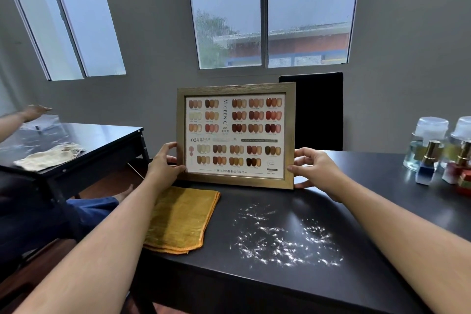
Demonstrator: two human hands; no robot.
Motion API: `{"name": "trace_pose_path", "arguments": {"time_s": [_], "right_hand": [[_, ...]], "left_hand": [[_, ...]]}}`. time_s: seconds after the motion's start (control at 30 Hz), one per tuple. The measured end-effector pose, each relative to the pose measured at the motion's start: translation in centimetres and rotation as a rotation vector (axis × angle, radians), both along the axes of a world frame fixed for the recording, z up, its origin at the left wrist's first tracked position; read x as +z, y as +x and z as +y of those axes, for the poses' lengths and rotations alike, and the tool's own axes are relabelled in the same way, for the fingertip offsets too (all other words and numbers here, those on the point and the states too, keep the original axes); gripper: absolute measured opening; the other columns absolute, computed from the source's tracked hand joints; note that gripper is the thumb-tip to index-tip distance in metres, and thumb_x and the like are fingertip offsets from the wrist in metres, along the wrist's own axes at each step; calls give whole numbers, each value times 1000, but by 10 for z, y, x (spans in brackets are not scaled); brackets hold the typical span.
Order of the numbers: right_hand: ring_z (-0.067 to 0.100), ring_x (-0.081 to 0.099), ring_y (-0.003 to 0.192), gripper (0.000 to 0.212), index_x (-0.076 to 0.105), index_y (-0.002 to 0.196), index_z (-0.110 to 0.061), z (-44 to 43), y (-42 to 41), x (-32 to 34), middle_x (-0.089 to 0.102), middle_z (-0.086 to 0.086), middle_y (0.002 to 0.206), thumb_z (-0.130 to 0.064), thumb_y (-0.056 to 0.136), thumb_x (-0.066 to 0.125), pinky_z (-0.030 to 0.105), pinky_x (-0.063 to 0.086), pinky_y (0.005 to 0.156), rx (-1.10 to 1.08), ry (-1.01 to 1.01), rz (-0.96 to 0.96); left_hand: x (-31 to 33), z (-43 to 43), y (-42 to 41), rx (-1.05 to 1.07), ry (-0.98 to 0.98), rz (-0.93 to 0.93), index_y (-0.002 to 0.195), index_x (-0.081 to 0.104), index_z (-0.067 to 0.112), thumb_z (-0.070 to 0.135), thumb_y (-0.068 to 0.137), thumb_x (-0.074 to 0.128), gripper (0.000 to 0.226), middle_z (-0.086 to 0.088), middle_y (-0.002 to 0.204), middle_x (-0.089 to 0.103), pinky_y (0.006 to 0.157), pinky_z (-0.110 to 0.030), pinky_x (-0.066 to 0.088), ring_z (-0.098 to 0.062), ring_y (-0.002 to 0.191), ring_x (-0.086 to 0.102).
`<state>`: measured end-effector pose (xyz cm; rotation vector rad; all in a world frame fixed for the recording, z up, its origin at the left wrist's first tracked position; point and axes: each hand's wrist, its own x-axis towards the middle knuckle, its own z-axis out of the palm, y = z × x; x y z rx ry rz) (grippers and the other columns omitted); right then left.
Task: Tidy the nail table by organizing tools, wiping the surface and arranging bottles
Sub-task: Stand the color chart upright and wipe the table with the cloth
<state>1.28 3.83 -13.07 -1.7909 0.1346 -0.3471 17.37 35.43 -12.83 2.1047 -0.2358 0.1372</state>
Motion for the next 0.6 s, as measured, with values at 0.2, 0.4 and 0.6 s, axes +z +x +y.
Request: {"name": "trace_pose_path", "arguments": {"time_s": [0.2, 0.4, 0.6], "right_hand": [[19, 70, 77, 15, 62, 94, -18, 1, -3, 0, 64, 6, 82, -6, 86, 67, 41, 61, 67, 12, -12, 9], [17, 71, 76, 12, 61, 93, -14, 6, -8, 2, 63, 6, 80, -5, 86, 66, 35, 61, 61, 20, -19, 22], [17, 71, 77, 12, 61, 93, -14, 8, -10, 4, 64, 7, 82, -6, 86, 67, 37, 62, 64, 11, -30, 34]], "left_hand": [[-1, 1, -1, 1, 13, -17, 135, 38, 37, 7, 82, 68, 68, -1, 105, 56, 82, -42, 55, -19, 93, 59], [0, 6, -3, -11, 34, -29, 135, 37, 35, 6, 81, 68, 69, -2, 105, 56, 82, -43, 55, -19, 92, 60], [1, 8, -6, -20, 38, -33, 135, 37, 35, 7, 81, 68, 68, -3, 105, 56, 83, -45, 55, -19, 93, 61]]}}
